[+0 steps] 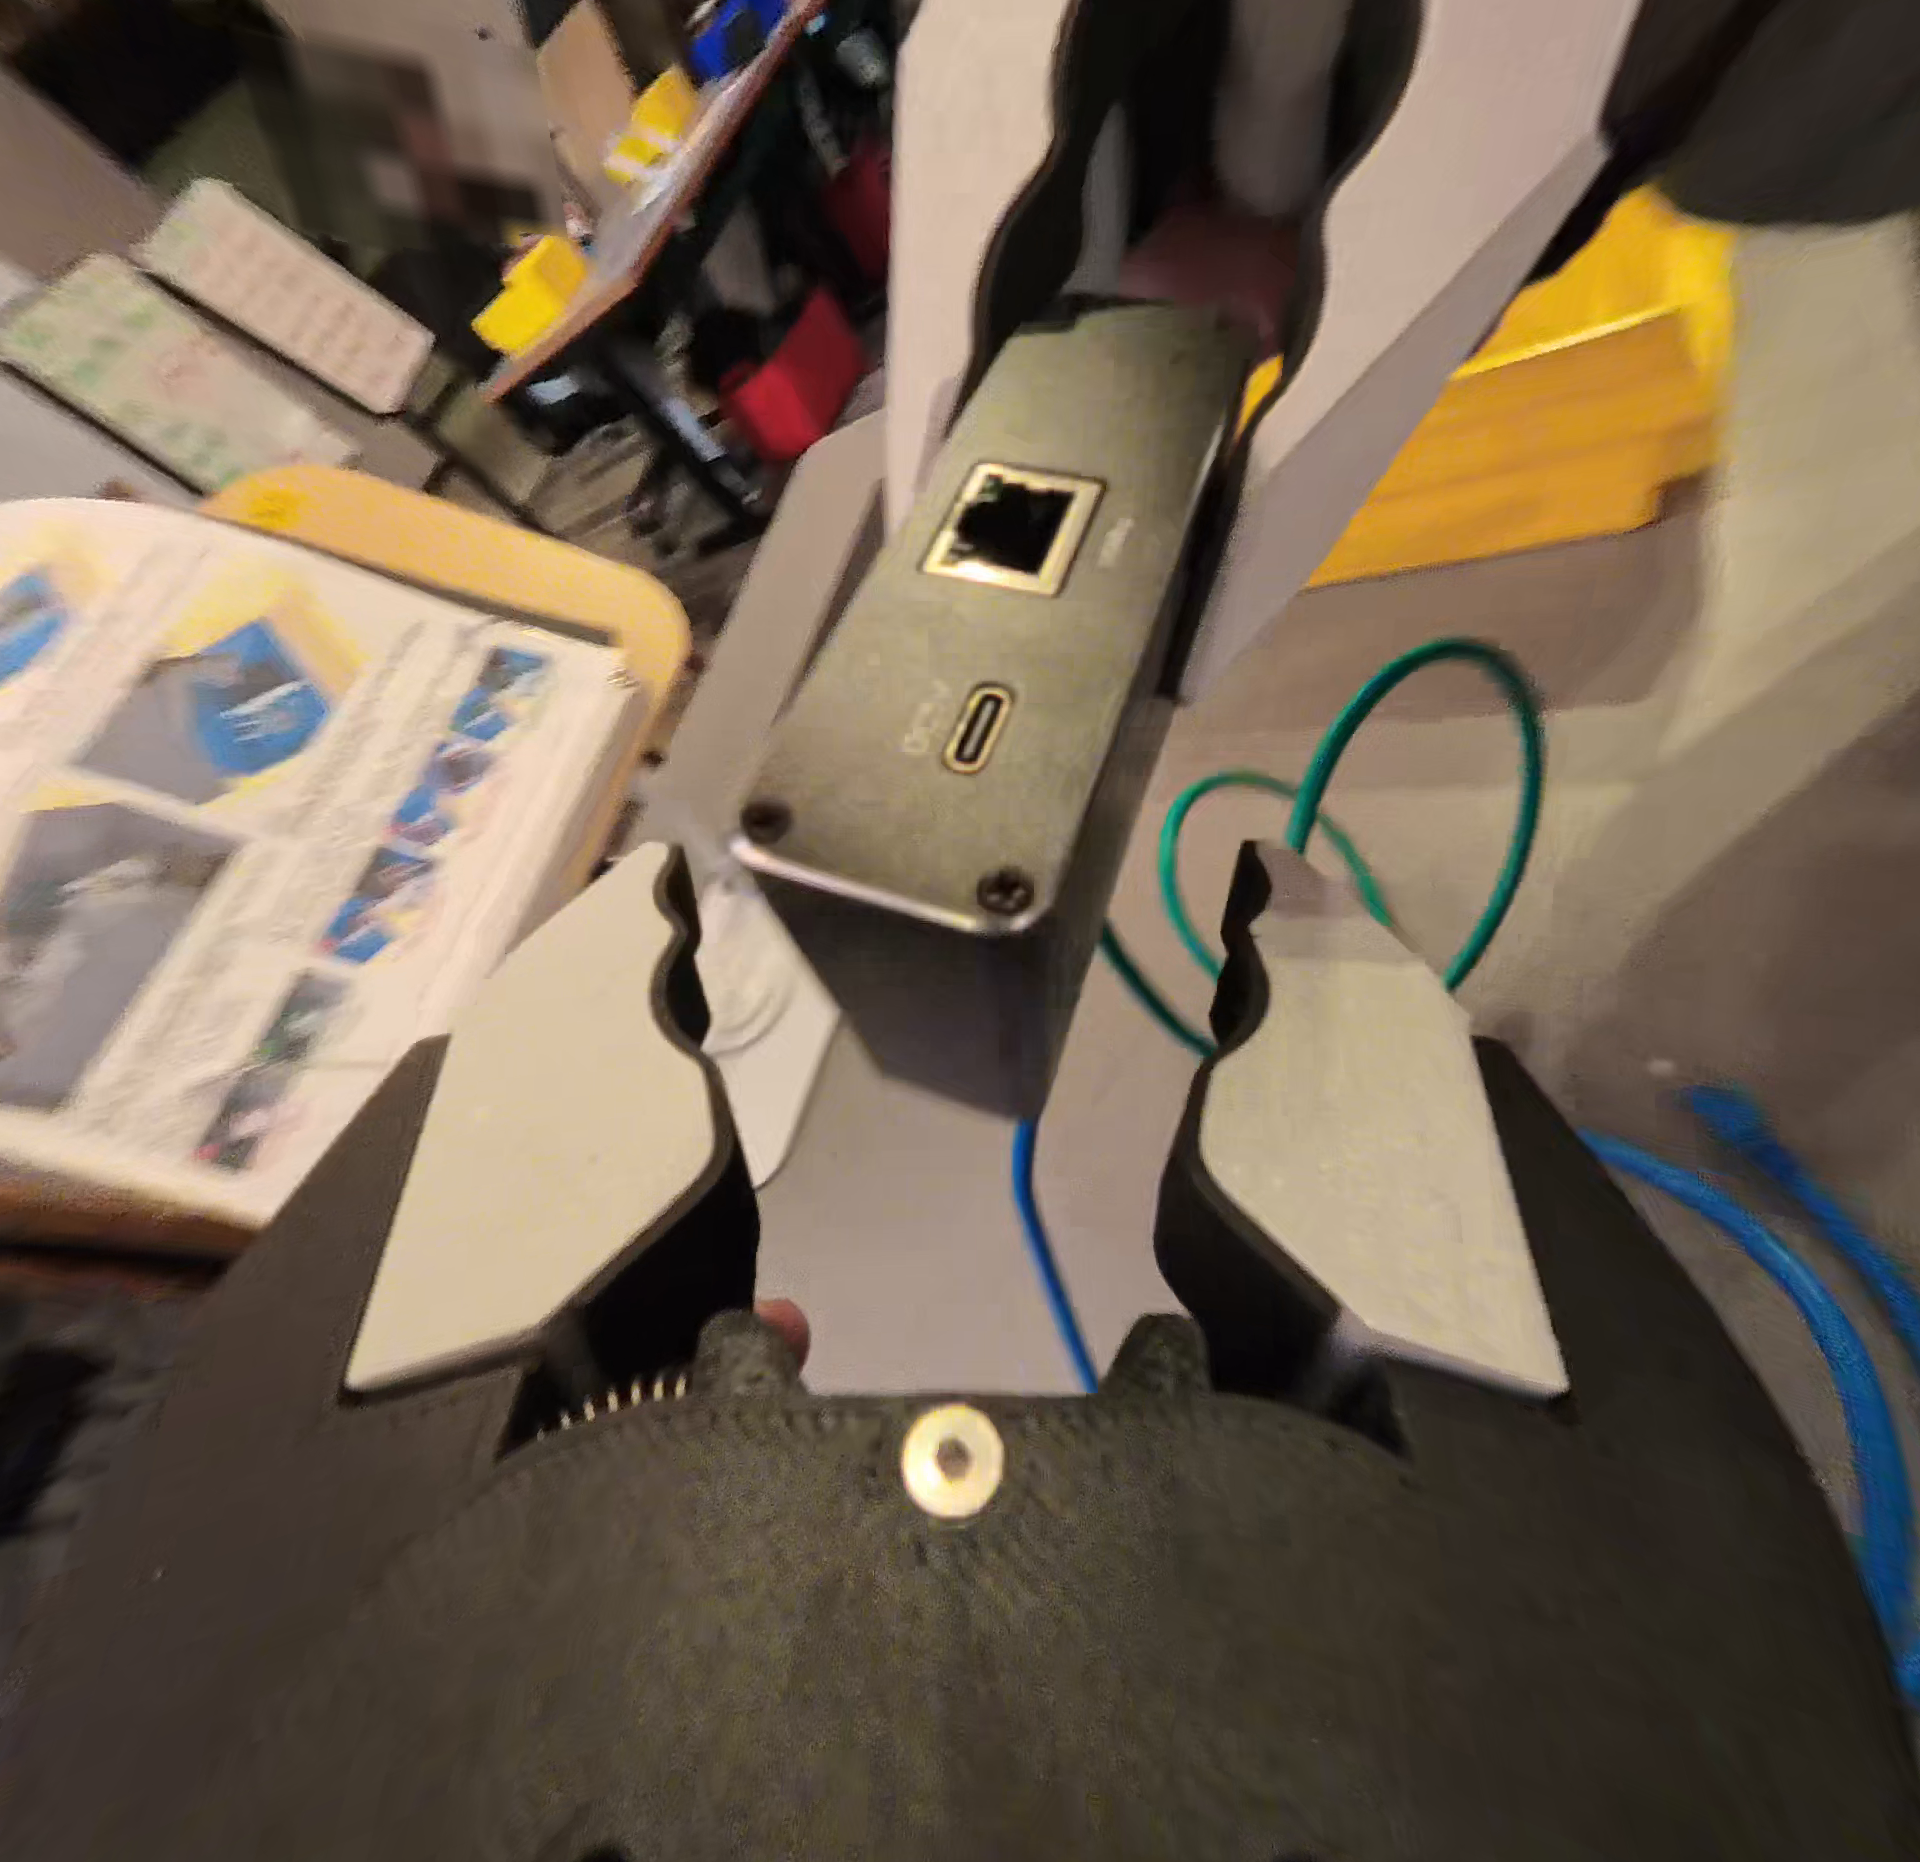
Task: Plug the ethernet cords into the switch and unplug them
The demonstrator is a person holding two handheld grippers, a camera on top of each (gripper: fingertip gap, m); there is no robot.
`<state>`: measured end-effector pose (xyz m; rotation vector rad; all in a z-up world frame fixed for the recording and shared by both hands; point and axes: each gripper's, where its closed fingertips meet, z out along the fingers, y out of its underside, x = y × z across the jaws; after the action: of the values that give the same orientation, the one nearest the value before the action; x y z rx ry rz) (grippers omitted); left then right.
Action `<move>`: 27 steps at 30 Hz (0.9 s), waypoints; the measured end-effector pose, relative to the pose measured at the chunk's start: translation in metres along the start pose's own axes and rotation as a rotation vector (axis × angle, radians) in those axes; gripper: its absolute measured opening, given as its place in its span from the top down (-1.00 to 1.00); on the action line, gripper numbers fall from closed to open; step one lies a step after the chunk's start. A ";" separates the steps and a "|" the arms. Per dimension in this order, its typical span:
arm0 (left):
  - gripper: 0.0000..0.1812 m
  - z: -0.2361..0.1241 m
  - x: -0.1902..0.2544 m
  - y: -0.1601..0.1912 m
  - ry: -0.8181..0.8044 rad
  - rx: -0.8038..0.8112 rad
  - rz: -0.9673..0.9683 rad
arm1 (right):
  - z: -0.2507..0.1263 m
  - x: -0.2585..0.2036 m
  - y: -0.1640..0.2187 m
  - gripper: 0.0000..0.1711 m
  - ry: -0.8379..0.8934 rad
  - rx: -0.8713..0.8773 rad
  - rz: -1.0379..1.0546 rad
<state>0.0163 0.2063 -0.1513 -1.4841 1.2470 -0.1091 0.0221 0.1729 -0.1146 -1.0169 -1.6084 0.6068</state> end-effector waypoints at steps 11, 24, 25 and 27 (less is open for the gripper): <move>0.49 -0.006 -0.018 0.007 -0.189 -0.353 0.478 | 0.004 0.008 0.018 0.66 0.146 -0.314 -0.316; 0.60 -0.017 -0.019 -0.001 -0.224 -0.199 0.483 | -0.019 0.015 0.009 0.29 0.195 -0.244 -0.423; 0.60 -0.018 -0.019 -0.004 -0.211 -0.168 0.464 | -0.021 0.016 0.013 0.28 0.193 -0.250 -0.427; 0.59 -0.019 -0.013 -0.010 -0.166 -0.095 0.436 | -0.019 0.014 0.016 0.30 0.179 -0.231 -0.418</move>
<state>0.0040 0.2012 -0.1298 -1.2400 1.4235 0.3608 0.0446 0.1907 -0.1150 -0.8362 -1.6893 0.0466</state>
